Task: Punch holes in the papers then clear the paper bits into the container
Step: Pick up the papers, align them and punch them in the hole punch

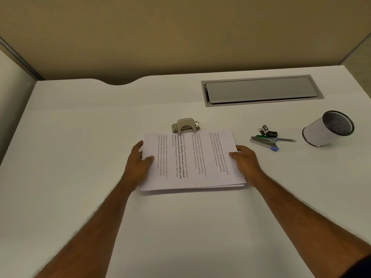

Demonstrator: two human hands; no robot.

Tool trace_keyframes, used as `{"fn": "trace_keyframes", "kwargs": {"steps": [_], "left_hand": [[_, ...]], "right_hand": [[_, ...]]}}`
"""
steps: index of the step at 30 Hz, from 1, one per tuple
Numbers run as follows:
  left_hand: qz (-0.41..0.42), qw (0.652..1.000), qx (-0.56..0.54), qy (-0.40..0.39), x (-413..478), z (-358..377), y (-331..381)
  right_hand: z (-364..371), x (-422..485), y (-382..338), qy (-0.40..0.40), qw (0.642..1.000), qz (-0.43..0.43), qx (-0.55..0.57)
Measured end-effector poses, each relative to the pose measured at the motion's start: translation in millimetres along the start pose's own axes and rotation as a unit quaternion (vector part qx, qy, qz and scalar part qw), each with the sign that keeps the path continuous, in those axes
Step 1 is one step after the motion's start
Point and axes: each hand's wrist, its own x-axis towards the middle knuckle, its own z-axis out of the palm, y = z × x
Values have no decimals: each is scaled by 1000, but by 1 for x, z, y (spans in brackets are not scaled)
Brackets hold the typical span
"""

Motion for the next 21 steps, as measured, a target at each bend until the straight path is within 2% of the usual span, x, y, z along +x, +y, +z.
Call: {"fn": "trace_keyframes", "kwargs": {"steps": [12, 21], "left_hand": [[-13, 1000, -4, 15, 8, -7, -2], [-5, 997, 71, 40, 14, -2, 6]], "right_hand": [[3, 3, -3, -7, 1000, 0, 24], [1, 22, -8, -13, 1000, -21, -11]]}}
